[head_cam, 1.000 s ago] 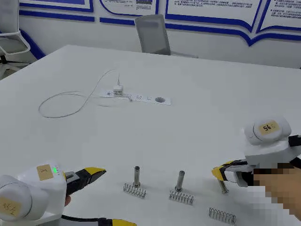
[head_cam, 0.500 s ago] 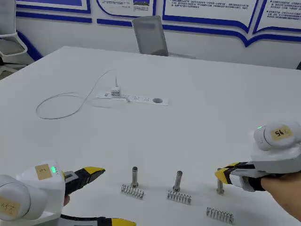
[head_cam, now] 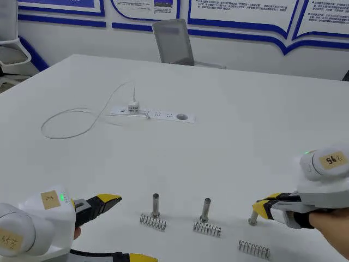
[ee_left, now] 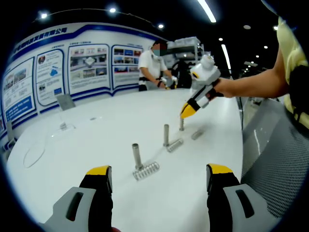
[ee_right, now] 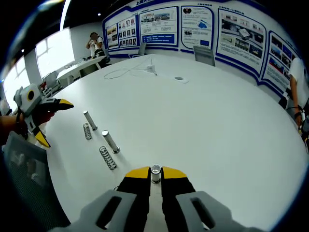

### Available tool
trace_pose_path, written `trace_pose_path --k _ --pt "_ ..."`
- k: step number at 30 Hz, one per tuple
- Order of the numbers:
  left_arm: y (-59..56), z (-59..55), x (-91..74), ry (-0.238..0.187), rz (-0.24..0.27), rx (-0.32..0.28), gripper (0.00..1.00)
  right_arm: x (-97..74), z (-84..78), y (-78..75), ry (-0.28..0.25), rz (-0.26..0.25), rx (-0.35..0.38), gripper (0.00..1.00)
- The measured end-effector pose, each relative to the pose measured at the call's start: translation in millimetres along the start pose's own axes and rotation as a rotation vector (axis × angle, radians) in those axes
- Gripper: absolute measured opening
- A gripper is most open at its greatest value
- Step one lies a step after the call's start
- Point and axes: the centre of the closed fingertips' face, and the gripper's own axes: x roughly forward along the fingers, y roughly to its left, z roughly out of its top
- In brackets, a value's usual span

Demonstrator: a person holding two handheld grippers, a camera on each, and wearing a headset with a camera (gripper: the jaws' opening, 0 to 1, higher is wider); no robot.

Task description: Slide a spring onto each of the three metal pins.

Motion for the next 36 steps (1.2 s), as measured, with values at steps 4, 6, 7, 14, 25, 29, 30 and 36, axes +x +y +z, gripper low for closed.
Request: trace_pose_path --k 4,6,7,14,25,29,30,36 --pt "-0.7 -0.7 -0.6 0.003 -0.001 0.000 0.81 -1.3 -1.1 0.3 0.008 -0.001 -0.008 0.09" --pt "-0.7 -0.5 -0.8 0.004 -0.001 0.000 0.81 -1.8 -1.4 0.8 0.009 -0.001 -0.010 0.09" --pt "-0.5 -0.2 -0.9 0.004 0.000 0.000 0.81 -1.9 -1.6 0.6 0.012 -0.001 -0.010 0.09" --pt "-0.8 0.5 -1.1 0.004 0.000 0.002 0.81 -3.2 -3.4 1.9 0.023 -0.004 -0.012 0.09" --pt "-3.1 1.0 -1.4 0.004 -0.001 0.003 0.81 -3.6 -3.6 4.1 0.011 0.005 -0.022 0.10" --pt "-3.5 1.0 -1.1 0.005 -0.002 0.004 0.81 -5.5 -2.1 4.1 0.002 0.004 -0.026 0.11" --pt "-3.6 1.2 -1.1 0.005 -0.002 0.005 0.81 -5.9 -1.5 3.8 0.000 0.003 -0.028 0.12" --pt "-3.3 2.5 -1.1 0.001 0.000 0.006 0.81 -8.2 0.0 4.0 -0.015 0.007 -0.030 0.15"
